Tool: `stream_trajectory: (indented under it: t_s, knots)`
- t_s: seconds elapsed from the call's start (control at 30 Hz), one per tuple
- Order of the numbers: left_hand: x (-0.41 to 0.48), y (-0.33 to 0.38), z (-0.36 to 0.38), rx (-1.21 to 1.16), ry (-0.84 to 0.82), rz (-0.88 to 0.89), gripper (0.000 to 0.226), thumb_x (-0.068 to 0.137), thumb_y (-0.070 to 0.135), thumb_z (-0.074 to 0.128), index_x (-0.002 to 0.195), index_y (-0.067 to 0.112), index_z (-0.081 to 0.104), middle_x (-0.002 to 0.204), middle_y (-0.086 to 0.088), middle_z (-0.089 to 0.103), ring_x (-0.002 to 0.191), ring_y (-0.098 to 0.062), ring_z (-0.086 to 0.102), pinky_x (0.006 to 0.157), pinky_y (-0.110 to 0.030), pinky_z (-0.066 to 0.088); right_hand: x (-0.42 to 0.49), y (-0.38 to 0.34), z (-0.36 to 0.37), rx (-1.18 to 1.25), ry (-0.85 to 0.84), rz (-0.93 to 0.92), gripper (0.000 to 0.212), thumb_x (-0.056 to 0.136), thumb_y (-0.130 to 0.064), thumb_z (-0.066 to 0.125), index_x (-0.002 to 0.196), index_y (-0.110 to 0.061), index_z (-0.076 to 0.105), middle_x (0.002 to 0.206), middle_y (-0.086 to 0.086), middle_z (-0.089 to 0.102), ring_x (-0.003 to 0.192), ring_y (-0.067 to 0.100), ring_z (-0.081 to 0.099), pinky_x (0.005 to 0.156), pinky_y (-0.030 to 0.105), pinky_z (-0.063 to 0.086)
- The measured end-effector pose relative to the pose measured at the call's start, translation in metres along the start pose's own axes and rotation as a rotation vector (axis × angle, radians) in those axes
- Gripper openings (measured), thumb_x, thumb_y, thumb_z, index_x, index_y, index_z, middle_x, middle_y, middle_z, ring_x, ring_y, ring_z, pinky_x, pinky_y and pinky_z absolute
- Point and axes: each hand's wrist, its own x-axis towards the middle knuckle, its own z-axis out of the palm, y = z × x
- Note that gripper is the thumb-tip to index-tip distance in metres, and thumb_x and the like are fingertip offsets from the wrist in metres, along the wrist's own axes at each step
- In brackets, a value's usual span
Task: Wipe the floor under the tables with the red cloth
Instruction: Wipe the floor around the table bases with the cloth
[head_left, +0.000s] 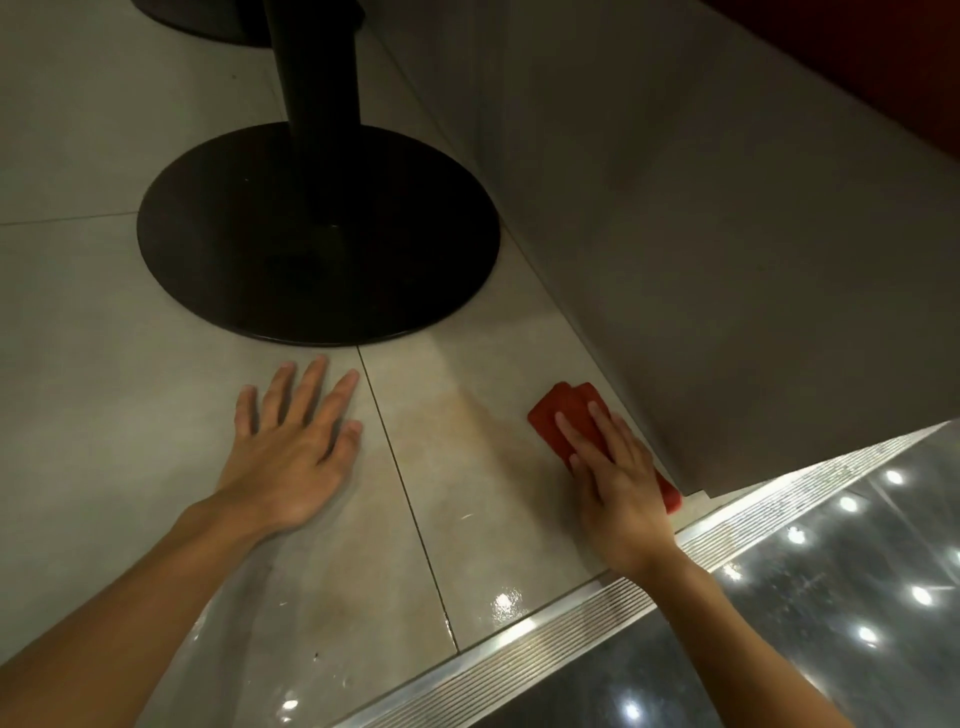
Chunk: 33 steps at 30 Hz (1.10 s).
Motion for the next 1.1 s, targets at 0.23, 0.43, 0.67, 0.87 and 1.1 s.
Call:
stream_trajectory:
  t_s: [0.23,0.43,0.67,0.87,1.1]
  knots:
    - [0.000,0.001,0.000,0.008,-0.010,0.001,0.062,0.087,0.066,-0.007,0.145,0.050,-0.019,0.158,0.013,-0.026,0.143,-0.012,-0.030,0.116,-0.043,-0.019,-0.016,-0.031,0.006,0.018,-0.027,0.074,0.056,0.093,-0.054,0.006,0.148,-0.051,0.014,0.162,-0.012,-0.002,0.148,0.010,-0.015,0.121,0.041,-0.007]
    - [0.000,-0.001,0.000,0.010,-0.013,0.001,0.061,0.087,0.066,-0.006,0.145,0.051,-0.019,0.158,0.013,-0.026,0.142,-0.011,-0.030,0.115,-0.041,-0.020,-0.029,-0.026,0.002,0.030,-0.051,0.070,0.045,0.096,-0.046,0.015,0.138,-0.062,0.011,0.158,-0.021,-0.005,0.148,0.007,-0.013,0.120,0.034,-0.007]
    - [0.001,-0.001,0.001,0.017,-0.021,-0.002,0.064,0.087,0.065,-0.006,0.147,0.048,-0.017,0.158,0.012,-0.025,0.143,-0.013,-0.029,0.116,-0.044,-0.019,0.006,-0.025,0.008,-0.002,-0.049,0.160,0.047,0.105,-0.037,0.022,0.149,-0.048,0.012,0.163,-0.009,-0.006,0.148,0.014,-0.017,0.120,0.041,-0.010]
    - [0.000,-0.001,-0.001,0.014,-0.027,-0.002,0.062,0.087,0.066,-0.006,0.146,0.049,-0.018,0.158,0.012,-0.026,0.143,-0.012,-0.030,0.116,-0.044,-0.019,0.001,-0.040,0.010,0.016,-0.079,0.016,0.049,0.097,-0.045,0.014,0.145,-0.055,0.008,0.161,-0.015,-0.007,0.147,0.011,-0.020,0.120,0.040,-0.011]
    - [0.000,0.000,0.000,0.014,-0.019,0.003,0.062,0.086,0.065,-0.008,0.145,0.049,-0.021,0.156,0.013,-0.029,0.141,-0.012,-0.033,0.116,-0.044,-0.019,0.031,-0.026,0.008,0.019,-0.065,0.017,0.044,0.096,-0.051,0.011,0.139,-0.059,0.011,0.162,-0.012,0.001,0.149,0.012,-0.012,0.121,0.042,-0.005]
